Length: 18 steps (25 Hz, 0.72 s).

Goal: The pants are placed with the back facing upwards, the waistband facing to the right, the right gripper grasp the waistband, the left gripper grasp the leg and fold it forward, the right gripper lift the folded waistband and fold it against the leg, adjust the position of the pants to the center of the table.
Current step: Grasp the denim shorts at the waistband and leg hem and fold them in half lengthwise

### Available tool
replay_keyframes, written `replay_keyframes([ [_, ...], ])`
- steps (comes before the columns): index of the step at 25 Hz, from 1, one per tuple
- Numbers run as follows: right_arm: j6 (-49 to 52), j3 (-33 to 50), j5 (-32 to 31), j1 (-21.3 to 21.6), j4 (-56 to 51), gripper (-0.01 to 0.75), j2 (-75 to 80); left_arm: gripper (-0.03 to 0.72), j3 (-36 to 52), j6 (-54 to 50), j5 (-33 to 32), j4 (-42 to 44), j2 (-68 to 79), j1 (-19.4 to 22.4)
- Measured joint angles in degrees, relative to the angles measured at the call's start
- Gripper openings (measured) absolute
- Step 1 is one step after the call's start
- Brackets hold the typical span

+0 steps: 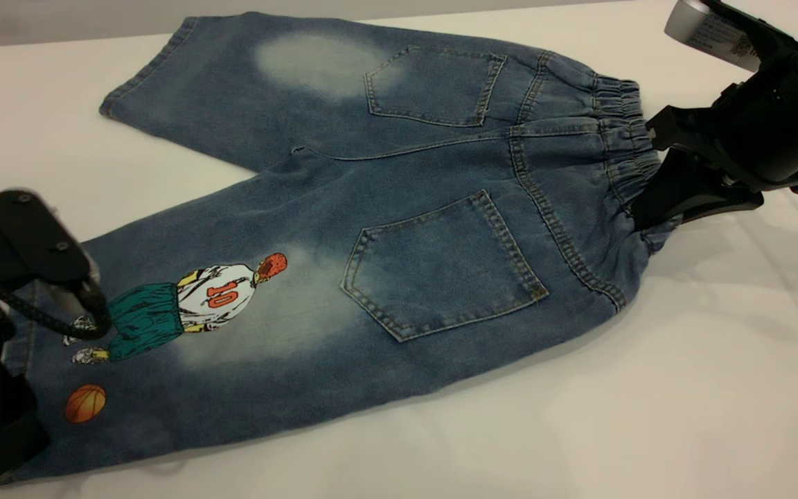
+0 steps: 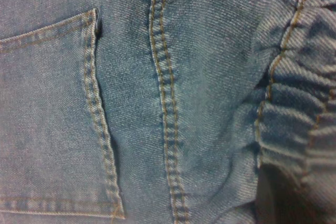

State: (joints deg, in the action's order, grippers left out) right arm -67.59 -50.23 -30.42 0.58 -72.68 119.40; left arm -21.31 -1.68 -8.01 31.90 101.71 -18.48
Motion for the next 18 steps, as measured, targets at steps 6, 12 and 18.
replay_keyframes([
  [6,0.0,0.0,-0.1,0.0,0.0,0.048,0.0,0.364,0.0,-0.9,-0.4,1.1,3.8,0.0],
  [12,0.0,0.0,-0.8,0.0,0.0,0.052,0.0,0.364,0.0,-0.9,1.0,1.0,3.9,0.0],
  [18,0.0,0.0,-1.1,0.0,0.0,0.054,0.0,0.328,0.0,-0.9,0.7,1.0,3.9,0.0],
])
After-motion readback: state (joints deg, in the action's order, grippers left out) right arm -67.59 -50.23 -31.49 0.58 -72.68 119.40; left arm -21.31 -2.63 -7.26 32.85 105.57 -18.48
